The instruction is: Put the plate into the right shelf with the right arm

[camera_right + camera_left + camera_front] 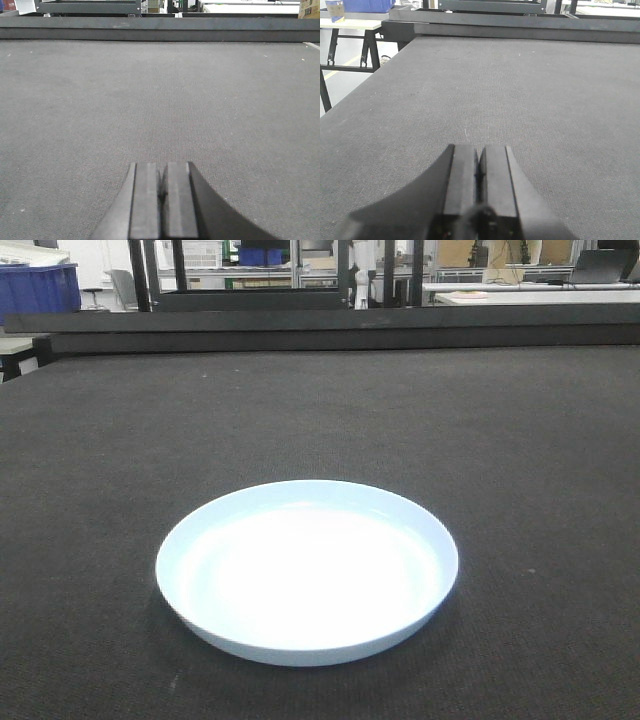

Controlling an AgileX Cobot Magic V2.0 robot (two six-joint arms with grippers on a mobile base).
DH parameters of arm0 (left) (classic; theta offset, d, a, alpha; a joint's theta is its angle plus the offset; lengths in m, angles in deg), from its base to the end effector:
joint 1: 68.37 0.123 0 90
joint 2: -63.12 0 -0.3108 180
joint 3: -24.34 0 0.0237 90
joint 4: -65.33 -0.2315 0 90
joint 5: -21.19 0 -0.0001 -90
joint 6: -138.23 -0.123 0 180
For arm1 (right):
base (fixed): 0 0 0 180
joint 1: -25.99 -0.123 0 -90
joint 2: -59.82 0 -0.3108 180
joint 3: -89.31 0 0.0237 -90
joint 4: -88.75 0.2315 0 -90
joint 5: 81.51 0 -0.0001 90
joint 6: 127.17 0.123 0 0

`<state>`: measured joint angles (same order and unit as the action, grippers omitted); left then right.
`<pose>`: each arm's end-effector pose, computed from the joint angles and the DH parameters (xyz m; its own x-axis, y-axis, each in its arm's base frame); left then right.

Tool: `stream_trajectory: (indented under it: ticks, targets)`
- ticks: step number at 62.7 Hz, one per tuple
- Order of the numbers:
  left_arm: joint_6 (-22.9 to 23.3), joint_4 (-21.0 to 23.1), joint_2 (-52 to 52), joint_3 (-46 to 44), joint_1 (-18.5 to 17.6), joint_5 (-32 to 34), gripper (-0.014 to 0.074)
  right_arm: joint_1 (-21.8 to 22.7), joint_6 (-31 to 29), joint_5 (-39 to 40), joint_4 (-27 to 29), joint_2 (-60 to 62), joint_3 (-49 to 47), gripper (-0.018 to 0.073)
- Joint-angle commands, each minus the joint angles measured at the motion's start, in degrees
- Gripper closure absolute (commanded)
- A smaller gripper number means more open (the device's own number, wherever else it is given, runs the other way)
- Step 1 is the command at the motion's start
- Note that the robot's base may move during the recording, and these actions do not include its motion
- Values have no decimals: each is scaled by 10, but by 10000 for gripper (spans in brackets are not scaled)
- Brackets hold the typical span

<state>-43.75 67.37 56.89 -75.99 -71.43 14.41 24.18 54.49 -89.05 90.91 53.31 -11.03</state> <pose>0.0430 -0.0028 0.1911 -0.0467 0.0017 -0.9989 0.0575 0.9983 -0.0010 0.0433 0.0020 0.1893 -0.0669 0.0642 -0.9957 -0.0322 0.9973 0.0665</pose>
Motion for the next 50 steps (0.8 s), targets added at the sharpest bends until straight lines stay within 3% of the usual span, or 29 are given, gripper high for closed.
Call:
stream_trajectory:
  ticks: [1,25,50]
  targets:
    - [2,4,4,6,0,49,643,2,-1,50,-6,7,-6,503]
    - [2,4,4,6,0,49,643,2,-3,52,-7,7,-6,503]
    - [2,4,4,6,0,49,643,2,-17,154,-14,7,-6,503]
